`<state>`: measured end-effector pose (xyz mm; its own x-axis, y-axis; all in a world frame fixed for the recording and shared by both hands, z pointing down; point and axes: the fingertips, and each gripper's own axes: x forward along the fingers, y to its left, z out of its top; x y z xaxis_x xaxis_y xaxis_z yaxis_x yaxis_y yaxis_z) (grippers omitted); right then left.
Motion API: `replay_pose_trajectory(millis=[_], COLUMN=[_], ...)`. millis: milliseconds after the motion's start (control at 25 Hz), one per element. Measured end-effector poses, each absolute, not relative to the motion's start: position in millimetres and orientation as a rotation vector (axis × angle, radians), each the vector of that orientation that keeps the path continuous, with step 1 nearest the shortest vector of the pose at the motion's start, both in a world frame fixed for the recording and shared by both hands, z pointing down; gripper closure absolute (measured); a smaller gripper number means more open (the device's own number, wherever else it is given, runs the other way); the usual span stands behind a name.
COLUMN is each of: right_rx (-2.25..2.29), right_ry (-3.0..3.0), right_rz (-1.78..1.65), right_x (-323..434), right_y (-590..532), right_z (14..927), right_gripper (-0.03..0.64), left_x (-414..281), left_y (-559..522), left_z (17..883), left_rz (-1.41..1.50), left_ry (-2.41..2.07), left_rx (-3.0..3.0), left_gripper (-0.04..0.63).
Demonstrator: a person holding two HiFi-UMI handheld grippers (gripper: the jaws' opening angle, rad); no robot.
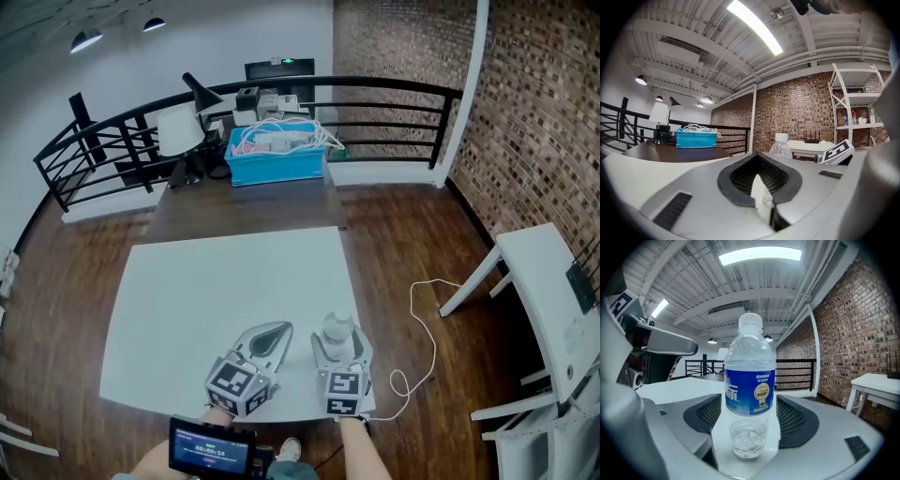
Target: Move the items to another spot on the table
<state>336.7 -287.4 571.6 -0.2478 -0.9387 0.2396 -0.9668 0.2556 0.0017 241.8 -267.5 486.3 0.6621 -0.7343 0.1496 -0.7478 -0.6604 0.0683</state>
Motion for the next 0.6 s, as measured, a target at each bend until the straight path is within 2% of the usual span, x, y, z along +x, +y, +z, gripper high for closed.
replay_pose_trajectory(millis=[480,600], right_rx=[1.829,1.822], right_ry=[-2.289,-2.3], right_rz=[0.115,0.066], right_x=[332.9,325.9], right_y=[-250.3,-244.7], right_z=[543.6,530.7], right_gripper=[0.247,0.289], left_x=[237.7,231.9], left_y=[-237.3,-236.6], left_z=[474.8,474.0], left_rz=[0.122,0.1], left_ry=[-1.192,-1.193], left_rx=[2.796,2.816], left_gripper=[0.594,0.594])
